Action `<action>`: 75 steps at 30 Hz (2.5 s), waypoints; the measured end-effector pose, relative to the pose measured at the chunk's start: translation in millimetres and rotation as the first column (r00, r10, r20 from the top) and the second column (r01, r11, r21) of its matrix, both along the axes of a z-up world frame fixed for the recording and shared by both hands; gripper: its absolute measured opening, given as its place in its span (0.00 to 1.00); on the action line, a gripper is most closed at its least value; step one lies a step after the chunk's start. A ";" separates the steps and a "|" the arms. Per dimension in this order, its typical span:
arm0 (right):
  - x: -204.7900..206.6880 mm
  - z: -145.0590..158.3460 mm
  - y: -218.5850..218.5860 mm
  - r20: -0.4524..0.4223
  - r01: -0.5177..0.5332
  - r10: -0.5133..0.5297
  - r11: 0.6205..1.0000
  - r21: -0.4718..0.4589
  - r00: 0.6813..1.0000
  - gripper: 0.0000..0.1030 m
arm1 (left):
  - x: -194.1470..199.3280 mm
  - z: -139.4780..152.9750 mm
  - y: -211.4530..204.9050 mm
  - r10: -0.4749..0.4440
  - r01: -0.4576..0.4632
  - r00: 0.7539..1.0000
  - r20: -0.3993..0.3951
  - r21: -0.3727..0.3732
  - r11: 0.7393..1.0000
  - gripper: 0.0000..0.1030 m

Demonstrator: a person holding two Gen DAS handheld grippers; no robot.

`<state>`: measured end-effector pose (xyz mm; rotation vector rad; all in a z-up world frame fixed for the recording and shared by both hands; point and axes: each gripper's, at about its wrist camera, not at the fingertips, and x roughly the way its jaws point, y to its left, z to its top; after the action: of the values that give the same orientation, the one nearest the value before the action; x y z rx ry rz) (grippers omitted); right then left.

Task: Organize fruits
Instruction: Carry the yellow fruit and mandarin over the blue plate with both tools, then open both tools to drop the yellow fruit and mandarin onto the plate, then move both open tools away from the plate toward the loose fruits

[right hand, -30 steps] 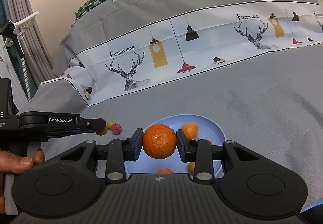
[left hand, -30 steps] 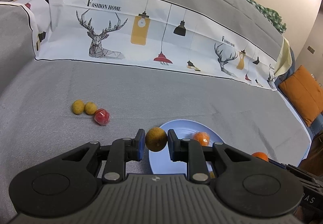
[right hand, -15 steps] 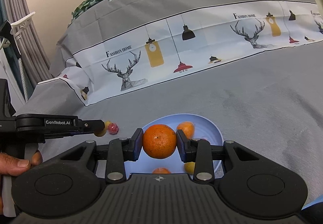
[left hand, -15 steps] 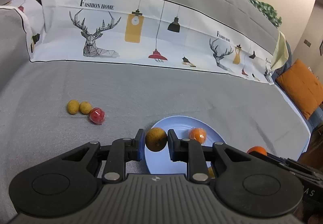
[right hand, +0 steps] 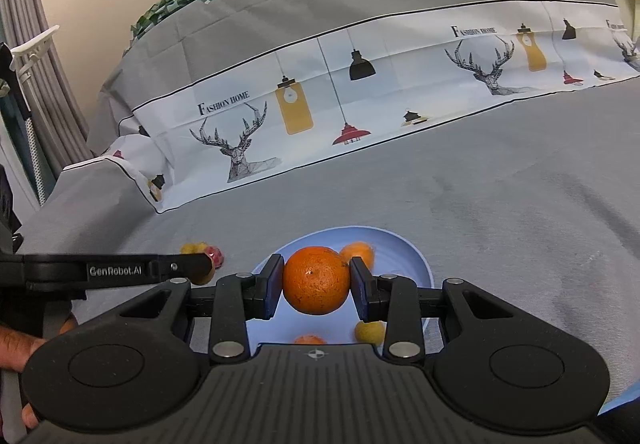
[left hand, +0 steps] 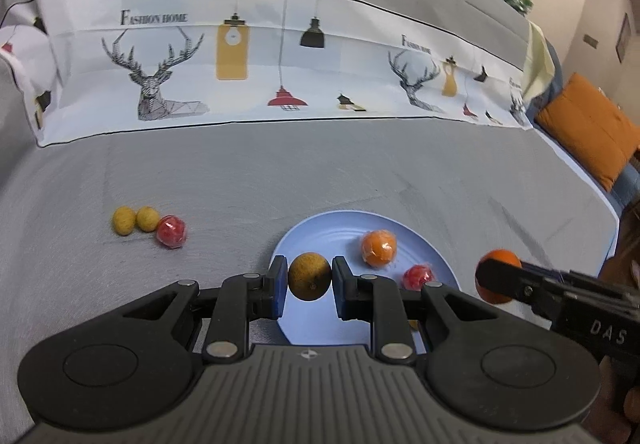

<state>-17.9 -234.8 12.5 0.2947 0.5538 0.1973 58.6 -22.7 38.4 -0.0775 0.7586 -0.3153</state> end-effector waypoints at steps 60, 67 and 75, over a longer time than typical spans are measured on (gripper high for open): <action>15.4 -20.4 10.8 -0.079 0.009 -0.014 0.998 -0.065 0.997 0.39 | 6.6 -18.7 -20.3 -0.098 0.098 0.994 -0.043 0.006 0.995 0.27; 14.7 -19.7 7.1 -0.075 0.027 -0.031 0.998 -0.052 0.997 0.54 | 7.0 -15.8 -16.7 -0.075 0.075 0.997 -0.027 -0.005 0.997 0.32; 10.5 -18.5 8.4 -0.061 0.041 -0.045 0.997 -0.061 0.997 0.55 | 5.9 -6.4 -8.9 -0.030 0.031 0.999 0.010 -0.022 0.999 0.29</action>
<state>-7.4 -226.4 -6.0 0.2550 0.6135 0.1300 64.5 -31.6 32.1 -0.0851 0.7474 -0.3528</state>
